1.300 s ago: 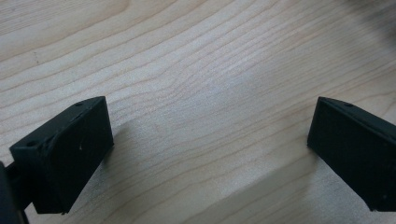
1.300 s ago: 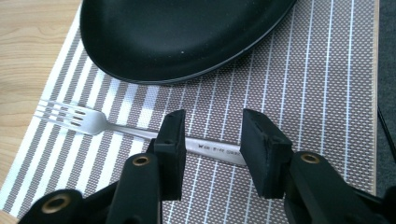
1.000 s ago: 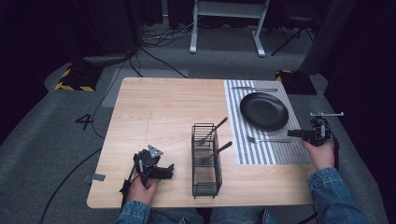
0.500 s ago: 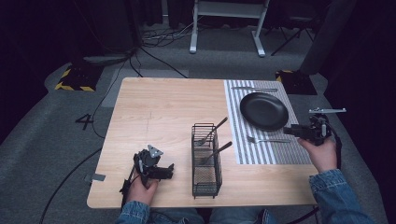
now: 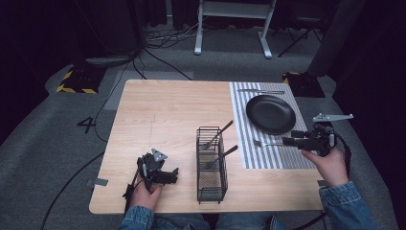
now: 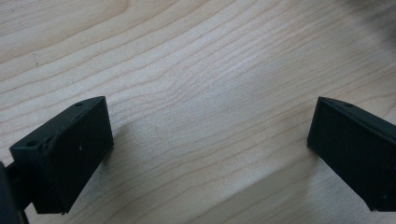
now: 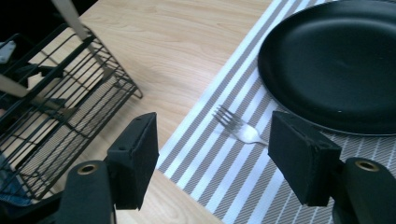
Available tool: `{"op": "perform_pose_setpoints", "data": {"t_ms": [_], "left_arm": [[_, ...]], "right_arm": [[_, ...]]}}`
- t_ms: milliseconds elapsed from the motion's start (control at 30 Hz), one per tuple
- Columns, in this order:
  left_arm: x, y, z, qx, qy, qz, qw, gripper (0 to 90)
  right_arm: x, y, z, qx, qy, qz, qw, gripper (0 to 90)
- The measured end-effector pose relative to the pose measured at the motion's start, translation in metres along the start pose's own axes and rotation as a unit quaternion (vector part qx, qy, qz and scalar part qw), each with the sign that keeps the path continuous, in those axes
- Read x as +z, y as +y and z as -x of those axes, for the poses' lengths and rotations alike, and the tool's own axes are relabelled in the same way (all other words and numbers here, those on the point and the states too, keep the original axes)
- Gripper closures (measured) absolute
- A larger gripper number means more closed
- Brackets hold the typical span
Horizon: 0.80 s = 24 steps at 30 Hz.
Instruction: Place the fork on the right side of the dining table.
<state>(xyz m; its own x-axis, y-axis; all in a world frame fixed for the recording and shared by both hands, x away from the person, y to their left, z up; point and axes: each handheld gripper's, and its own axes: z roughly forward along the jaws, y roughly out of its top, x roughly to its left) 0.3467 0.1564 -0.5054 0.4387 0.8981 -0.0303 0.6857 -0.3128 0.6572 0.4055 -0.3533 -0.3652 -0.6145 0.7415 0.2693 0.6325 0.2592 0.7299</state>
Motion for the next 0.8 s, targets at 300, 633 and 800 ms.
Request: {"op": "perform_pose_setpoints", "data": {"t_ms": [300,633,800], "left_arm": [[0.000,0.000,0.000,0.000,0.000,0.000,1.0000,0.2],[0.000,0.000,0.000,0.000,0.000,0.000,1.0000,0.2],[0.000,0.000,0.000,0.000,0.000,0.000,1.0000,0.2]], "right_arm": [[-0.009,-0.018,-0.036,-0.010,0.020,0.018,0.9996,32.2],[-0.012,-0.034,-0.055,-0.021,0.041,0.034,0.9984,32.3],[-0.006,-0.042,-0.060,-0.036,0.047,0.037,0.9975,33.1]]}}
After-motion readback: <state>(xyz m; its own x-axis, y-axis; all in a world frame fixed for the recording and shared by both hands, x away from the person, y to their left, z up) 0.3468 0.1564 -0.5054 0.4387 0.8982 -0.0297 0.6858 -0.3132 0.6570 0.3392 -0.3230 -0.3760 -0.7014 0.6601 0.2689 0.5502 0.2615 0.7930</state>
